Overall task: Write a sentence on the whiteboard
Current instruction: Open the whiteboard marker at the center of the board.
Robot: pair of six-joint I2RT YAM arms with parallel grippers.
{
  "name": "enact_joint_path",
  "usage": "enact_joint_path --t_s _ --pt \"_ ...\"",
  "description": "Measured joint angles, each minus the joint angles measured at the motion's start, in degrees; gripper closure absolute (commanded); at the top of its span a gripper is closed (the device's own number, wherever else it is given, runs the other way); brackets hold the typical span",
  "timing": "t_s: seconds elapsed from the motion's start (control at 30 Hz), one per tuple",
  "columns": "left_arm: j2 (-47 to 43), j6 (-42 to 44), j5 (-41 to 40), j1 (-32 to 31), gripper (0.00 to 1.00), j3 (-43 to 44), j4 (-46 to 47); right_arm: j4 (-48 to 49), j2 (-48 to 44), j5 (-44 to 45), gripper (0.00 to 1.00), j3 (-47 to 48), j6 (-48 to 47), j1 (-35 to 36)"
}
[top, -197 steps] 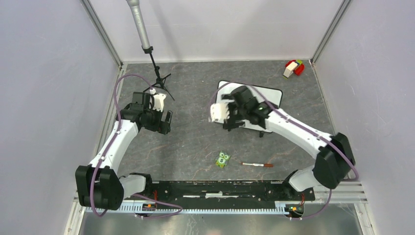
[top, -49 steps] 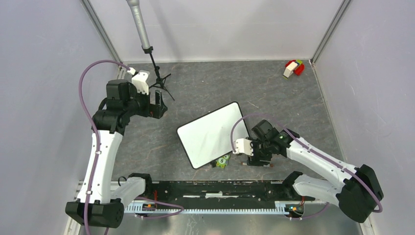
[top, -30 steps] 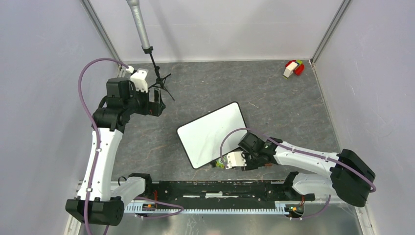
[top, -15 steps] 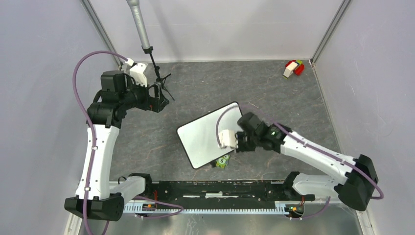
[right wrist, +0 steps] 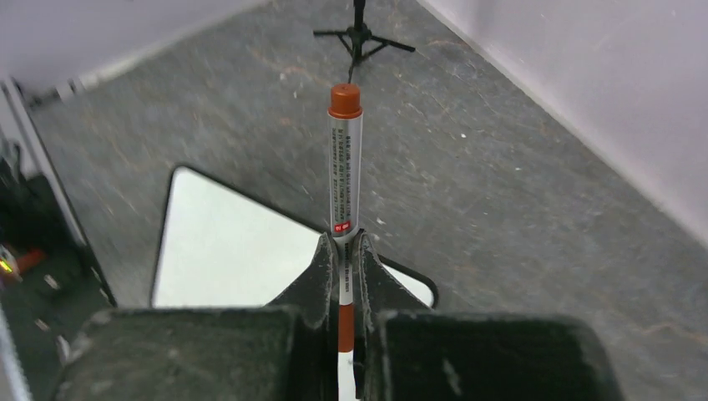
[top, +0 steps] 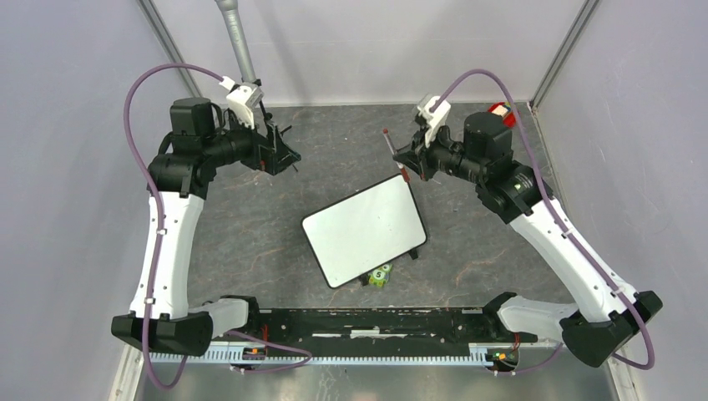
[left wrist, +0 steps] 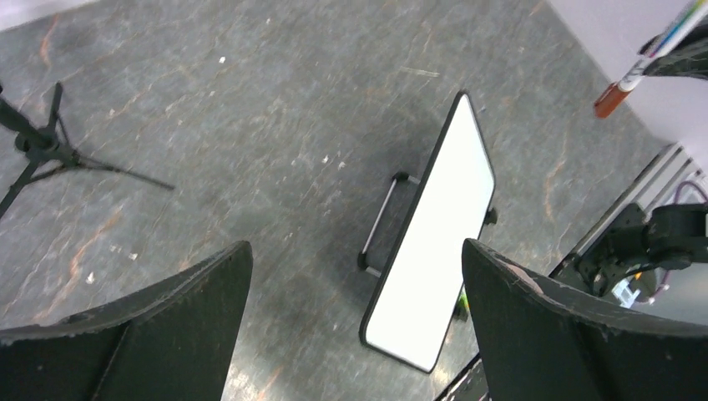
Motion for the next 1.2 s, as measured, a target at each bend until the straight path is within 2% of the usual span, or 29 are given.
enact_joint_path --t_s 0.1,0.23,0.43,0.6,0.9,1.0,1.1,1.2 --pt "-0.3 -1.6 1.5 -1.0 0.0 -1.8 4.2 3.0 1.8 2.3 1.0 1.6 9.9 -0.3" --pt "-3.0 -6.9 2.3 -3.8 0.0 -9.0 13.0 5.6 4.3 5.4 1.0 2.2 21.6 -0.5" --pt "-0.7 -14.3 3.6 -12.1 0.04 -11.1 21.8 10.8 7.5 4.0 1.0 0.4 35.6 -0.7" --pt "2.1 -17.1 2.4 -17.7 0.07 -11.1 25.4 13.3 9.2 3.0 1.0 -1.3 41.8 -0.7" --pt "7.8 -19.6 1.6 -23.3 0.17 -11.3 28.3 16.1 11.1 1.7 1.0 -1.4 47.3 -0.7" --pt "8.7 -19.7 1.6 -25.1 0.25 -11.6 28.4 16.3 11.9 1.2 1.0 -1.4 48.4 -0.7" --pt "9.5 -19.8 1.4 -26.0 0.43 -11.7 28.4 16.4 12.5 0.8 1.0 -1.4 49.2 -0.7" --pt "10.3 -20.1 1.3 -26.1 0.54 -11.7 28.5 16.7 12.7 0.5 1.0 -1.4 49.6 -0.7"
